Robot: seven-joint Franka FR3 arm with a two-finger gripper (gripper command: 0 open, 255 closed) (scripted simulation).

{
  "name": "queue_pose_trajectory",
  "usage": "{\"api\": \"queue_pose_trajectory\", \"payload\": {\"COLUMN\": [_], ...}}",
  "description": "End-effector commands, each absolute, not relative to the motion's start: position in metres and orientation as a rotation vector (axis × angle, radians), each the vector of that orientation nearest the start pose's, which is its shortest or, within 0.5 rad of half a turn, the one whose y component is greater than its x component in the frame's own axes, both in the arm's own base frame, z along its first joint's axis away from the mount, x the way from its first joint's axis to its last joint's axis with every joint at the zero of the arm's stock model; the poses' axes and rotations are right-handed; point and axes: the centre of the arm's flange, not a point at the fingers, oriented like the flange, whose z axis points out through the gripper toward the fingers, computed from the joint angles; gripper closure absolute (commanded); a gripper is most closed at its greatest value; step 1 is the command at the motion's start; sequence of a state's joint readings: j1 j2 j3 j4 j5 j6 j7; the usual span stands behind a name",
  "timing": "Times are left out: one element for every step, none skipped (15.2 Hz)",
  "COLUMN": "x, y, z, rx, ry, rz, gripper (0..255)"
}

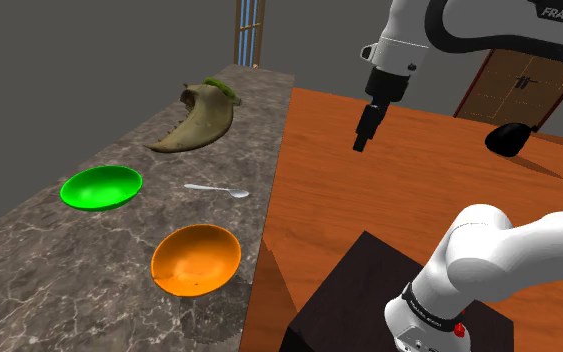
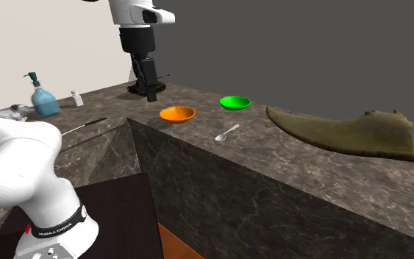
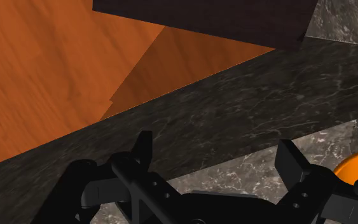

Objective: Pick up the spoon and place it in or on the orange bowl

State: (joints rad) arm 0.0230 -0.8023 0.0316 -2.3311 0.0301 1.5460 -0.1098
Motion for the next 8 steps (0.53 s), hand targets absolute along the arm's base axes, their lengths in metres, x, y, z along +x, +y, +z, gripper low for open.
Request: {"api": "queue_pose_trajectory", "payload": {"x": [0.3,0.309,0.318,0.328,0.337,0.347,0.356,0.366], "y": [0.023,0.025,0.028,0.03,0.033,0.036,0.038,0.041], "z": [0.605,0.597,0.589,0.582,0.574,0.566,0.559,0.551], "rx": [-3.125,-3.119,-3.113,-3.108,-3.102,-3.095,-3.089,-3.083], "ry": [-0.244,-0.255,-0.266,-0.277,-0.288,-0.299,-0.309,-0.32], "rz": [-0.027,-0.035,-0.044,-0.052,-0.061,-0.069,-0.078,-0.086], "gripper": [0,0,0,0,0,0,0,0]}}
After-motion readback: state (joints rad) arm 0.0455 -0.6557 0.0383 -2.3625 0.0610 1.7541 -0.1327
